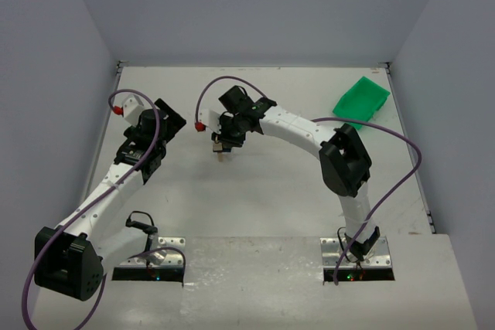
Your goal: Build the wood block tower
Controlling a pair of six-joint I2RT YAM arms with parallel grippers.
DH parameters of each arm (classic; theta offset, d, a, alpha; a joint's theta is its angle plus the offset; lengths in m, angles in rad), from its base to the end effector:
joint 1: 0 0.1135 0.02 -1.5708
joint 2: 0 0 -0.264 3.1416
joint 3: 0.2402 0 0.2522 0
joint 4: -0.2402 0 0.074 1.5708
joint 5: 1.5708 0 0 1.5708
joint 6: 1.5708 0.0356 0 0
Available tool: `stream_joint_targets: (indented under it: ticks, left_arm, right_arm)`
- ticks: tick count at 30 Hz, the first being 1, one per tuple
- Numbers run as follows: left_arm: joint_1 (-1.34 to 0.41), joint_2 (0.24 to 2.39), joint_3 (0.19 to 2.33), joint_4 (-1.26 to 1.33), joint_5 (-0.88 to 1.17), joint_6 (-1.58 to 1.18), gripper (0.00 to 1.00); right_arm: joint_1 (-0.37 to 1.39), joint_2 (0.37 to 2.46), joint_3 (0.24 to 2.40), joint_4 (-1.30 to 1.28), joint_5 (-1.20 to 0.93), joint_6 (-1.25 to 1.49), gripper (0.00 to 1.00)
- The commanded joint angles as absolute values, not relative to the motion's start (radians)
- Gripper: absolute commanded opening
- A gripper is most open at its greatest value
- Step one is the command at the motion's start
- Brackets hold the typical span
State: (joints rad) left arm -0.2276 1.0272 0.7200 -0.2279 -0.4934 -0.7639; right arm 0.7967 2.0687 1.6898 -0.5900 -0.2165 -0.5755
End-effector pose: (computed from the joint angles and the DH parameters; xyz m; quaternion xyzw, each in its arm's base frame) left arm 0.2237 -0.0345 0.2688 -0.3398 0.7804 -0.0417 0.5232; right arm 0.3143 0.3324 0.2209 -0.6263 0.7143 0.1351 0.2815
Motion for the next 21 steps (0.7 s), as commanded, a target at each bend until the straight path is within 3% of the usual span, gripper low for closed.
stream_joint_targets:
  ticks: [1, 21]
  left_arm:
    - [-0.222, 1.000, 0.738, -0.183, -0.489, -0.756, 1.00]
    - [-0.222, 1.002, 0.737, -0.179, -0.483, -0.755, 1.00]
  right_arm:
    - [0.807, 2.007, 1.670, -0.550, -0.218, -0.559, 0.30]
    - [0.807, 1.988, 1.659, -0.538, -0.230, -0.549, 0.31]
